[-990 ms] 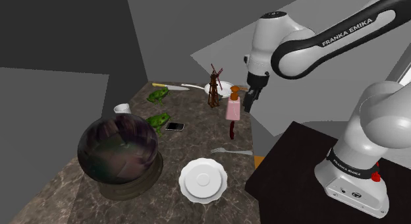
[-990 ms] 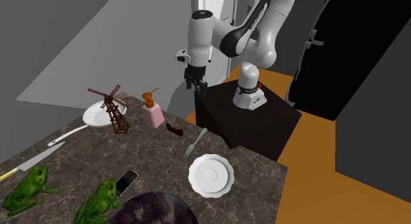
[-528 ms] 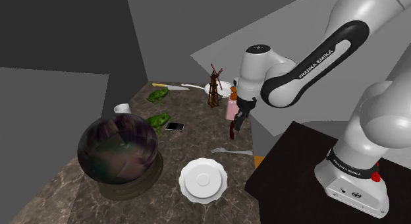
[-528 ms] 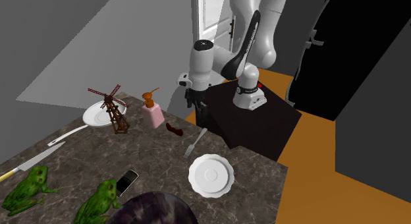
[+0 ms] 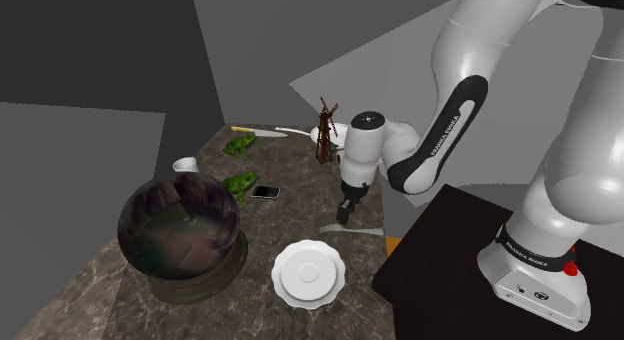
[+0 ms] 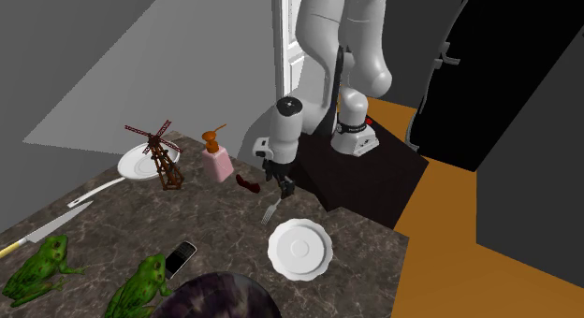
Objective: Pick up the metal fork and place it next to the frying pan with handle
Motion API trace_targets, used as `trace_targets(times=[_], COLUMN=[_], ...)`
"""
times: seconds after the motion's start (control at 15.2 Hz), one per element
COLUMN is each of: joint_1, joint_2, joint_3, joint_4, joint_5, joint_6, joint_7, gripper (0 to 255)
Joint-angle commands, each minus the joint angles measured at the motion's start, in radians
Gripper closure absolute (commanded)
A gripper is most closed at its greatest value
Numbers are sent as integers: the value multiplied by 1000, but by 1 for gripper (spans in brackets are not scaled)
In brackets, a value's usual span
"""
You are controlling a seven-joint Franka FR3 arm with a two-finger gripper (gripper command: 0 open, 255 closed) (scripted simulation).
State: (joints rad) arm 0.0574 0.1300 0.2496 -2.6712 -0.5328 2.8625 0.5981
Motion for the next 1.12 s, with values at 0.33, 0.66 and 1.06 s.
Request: trace_targets(times=[0.33,0.66,1.06], joint_1=[139,198,198], joint_2=[224,305,305], joint_3=[-155,-231,-231], joint_4=[121,165,165], joint_5=[-292,-374,-373], joint_6=[92,138,138], joint_7=[266,340,340], gripper=[0,0,0])
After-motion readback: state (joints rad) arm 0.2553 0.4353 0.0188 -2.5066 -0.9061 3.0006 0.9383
